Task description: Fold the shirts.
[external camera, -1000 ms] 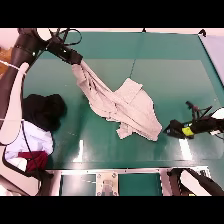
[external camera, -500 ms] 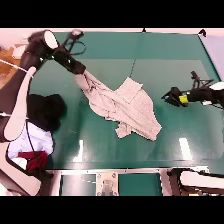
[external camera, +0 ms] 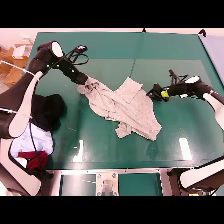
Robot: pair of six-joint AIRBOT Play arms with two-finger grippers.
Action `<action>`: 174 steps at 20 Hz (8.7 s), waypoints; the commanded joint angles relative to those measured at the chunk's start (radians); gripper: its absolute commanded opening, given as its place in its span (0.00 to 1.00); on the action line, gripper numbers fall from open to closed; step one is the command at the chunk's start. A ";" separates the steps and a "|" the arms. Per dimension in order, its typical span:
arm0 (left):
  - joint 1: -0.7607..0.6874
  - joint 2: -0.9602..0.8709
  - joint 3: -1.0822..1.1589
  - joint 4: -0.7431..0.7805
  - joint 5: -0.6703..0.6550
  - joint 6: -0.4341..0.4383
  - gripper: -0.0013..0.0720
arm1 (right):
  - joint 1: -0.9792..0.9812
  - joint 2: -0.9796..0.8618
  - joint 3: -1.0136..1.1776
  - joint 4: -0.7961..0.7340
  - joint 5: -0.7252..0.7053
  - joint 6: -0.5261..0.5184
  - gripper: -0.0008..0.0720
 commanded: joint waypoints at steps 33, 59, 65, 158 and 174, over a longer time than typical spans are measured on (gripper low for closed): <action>0.000 0.710 -0.098 0.102 -0.063 -0.042 0.05 | -0.204 0.996 0.039 0.030 -0.067 -0.078 0.03; 0.360 0.171 -0.228 -0.475 -0.322 -0.050 0.31 | -0.698 0.557 -0.400 -0.101 0.140 -0.071 0.44; 0.472 0.502 -0.818 -0.459 -0.085 0.039 0.31 | -0.728 0.564 -0.631 -0.115 0.145 -0.070 0.50; 0.146 0.121 -0.269 -0.066 0.300 -0.079 0.05 | -0.336 0.125 0.069 -0.137 -0.182 -0.036 0.02; 0.155 0.123 -0.380 -0.191 0.141 -0.040 0.79 | -0.333 0.099 0.071 -0.162 0.063 0.014 0.23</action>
